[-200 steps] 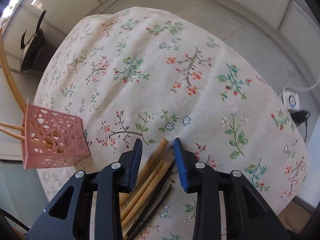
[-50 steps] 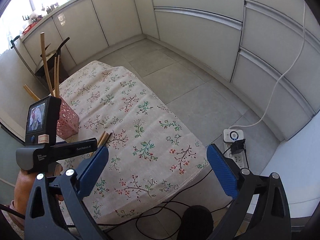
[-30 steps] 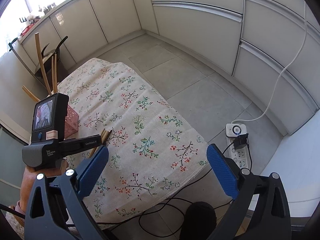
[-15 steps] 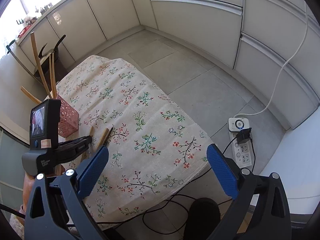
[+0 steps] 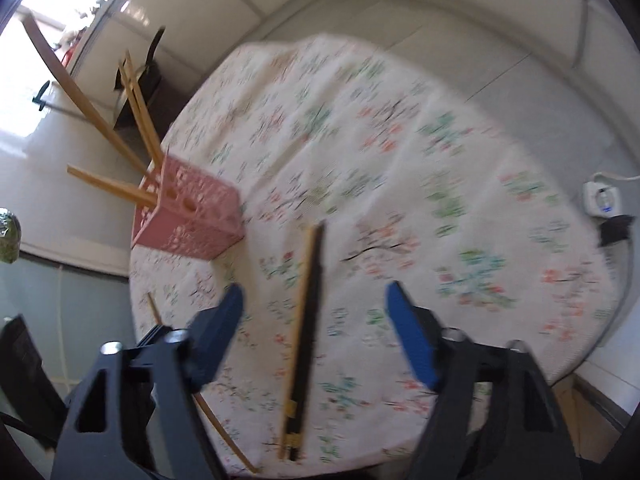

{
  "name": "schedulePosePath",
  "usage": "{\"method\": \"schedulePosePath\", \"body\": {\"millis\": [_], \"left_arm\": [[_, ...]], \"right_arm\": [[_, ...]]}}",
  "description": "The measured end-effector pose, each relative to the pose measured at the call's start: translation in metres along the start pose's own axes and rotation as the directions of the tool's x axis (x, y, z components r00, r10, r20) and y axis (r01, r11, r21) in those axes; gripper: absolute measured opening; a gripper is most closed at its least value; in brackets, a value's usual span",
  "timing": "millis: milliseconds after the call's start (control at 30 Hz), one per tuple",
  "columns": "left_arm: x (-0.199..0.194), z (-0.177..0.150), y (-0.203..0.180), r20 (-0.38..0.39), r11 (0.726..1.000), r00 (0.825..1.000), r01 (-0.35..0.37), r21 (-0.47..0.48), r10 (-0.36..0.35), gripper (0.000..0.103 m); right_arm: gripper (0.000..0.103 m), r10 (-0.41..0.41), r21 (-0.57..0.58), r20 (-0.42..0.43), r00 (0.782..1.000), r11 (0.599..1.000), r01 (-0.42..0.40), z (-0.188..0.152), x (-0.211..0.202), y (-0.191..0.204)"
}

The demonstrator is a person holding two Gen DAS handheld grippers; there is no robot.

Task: Organize utensils
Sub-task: 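Grasp a wooden chopstick with the right tool while the left tool holds its chopstick upright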

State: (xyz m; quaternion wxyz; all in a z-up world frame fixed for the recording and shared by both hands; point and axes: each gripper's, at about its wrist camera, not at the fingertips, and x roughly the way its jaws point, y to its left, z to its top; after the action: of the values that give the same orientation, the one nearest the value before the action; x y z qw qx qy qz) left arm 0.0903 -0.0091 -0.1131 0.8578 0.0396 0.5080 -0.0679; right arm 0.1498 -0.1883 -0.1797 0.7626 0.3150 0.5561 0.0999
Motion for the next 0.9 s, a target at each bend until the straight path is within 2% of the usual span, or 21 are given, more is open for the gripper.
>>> {"method": "schedulePosePath", "body": {"millis": [100,333,667,900], "left_arm": [[-0.013,0.0,0.01,0.033,0.999,0.999,0.033,-0.029,-0.032,0.005],[-0.017,0.006,0.013,0.046,0.996,0.996,0.073,-0.042,-0.071,0.005],[-0.013,0.006,0.016,0.042,0.996,0.996,0.075,-0.051,-0.073,0.005],[-0.018,0.006,0.022,0.064,0.995,0.996,0.059,-0.077,-0.054,0.005]], "right_arm": [[0.043,0.039,0.043,-0.034,0.999,0.998,-0.038,0.008,0.022,-0.002],[0.042,0.062,0.044,-0.016,0.998,0.997,-0.062,0.019,0.034,0.001],[0.042,0.03,-0.014,-0.048,0.998,0.999,-0.031,0.021,0.048,0.016],[0.042,-0.054,-0.043,-0.074,0.996,0.998,0.051,0.024,0.058,0.025]]}}
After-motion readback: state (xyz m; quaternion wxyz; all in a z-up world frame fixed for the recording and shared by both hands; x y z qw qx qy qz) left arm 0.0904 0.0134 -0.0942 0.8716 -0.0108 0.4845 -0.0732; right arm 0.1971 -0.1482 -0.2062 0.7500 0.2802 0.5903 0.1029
